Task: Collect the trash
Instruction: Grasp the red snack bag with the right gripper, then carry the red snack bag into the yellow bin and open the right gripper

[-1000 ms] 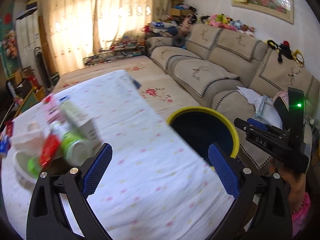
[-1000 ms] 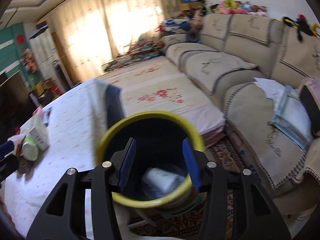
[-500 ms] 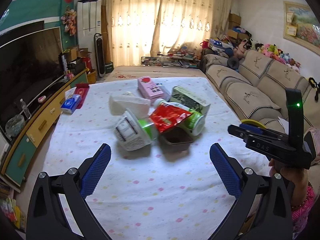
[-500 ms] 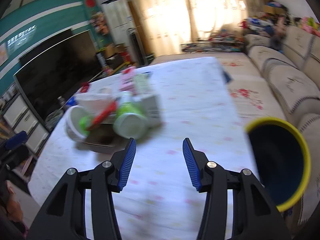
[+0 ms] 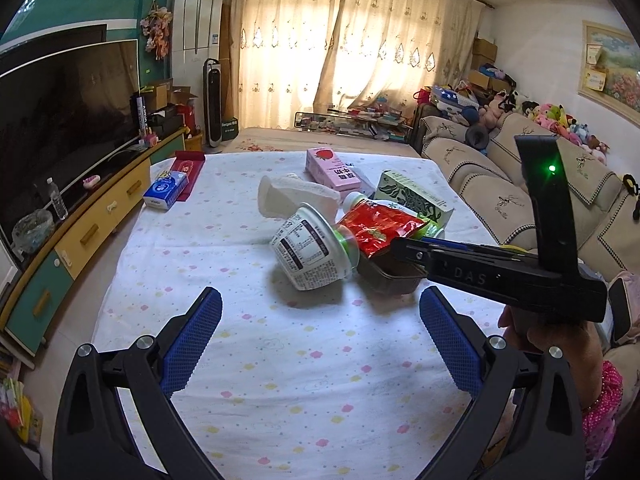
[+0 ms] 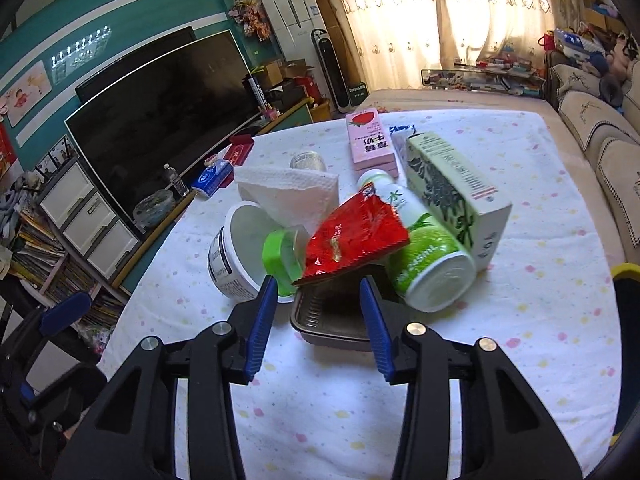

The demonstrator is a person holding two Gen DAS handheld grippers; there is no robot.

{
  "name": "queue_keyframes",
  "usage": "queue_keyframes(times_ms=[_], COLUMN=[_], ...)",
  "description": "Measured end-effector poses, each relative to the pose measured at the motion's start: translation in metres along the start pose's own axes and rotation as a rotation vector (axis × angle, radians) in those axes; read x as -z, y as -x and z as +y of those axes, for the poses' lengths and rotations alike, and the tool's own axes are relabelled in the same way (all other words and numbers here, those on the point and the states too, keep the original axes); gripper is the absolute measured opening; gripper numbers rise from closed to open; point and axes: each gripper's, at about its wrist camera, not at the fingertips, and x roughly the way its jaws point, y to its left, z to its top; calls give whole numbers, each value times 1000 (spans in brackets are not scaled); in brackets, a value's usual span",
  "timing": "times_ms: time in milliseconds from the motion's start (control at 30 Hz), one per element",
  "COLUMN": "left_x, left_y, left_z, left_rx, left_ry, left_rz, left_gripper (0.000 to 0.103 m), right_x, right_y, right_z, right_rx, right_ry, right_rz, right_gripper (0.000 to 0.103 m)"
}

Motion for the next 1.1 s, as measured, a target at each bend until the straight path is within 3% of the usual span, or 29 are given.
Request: queue_keyframes(times_ms=[333,400,467,567,867,1100], left_x=[6,6,6,7,5,3], left_y=[-9,-10,-11,-12,-13,-17], left_z=[11,11,11,10,-1,-17], left_rx=[0,0,0,-1,5,20], left_ry=[14,12,11,8,-17,-45], left_rz=[12,14,16,18,18,19], left_gripper=[97,97,98,97,97,98], right_x=[-13,-15,-18,-18,-15,4], right_y=[-35,-37,-39,-33,28,89], right_z=[-9,-11,-11,-12,-29,-80], right_rx=[10,19,19,9,9,131], right_ry=[-105,-112,-117,-116,-130,-188], right_rz=[20,12,0,-29,-160,-247], right_gripper=[41,32,12,8,7,7])
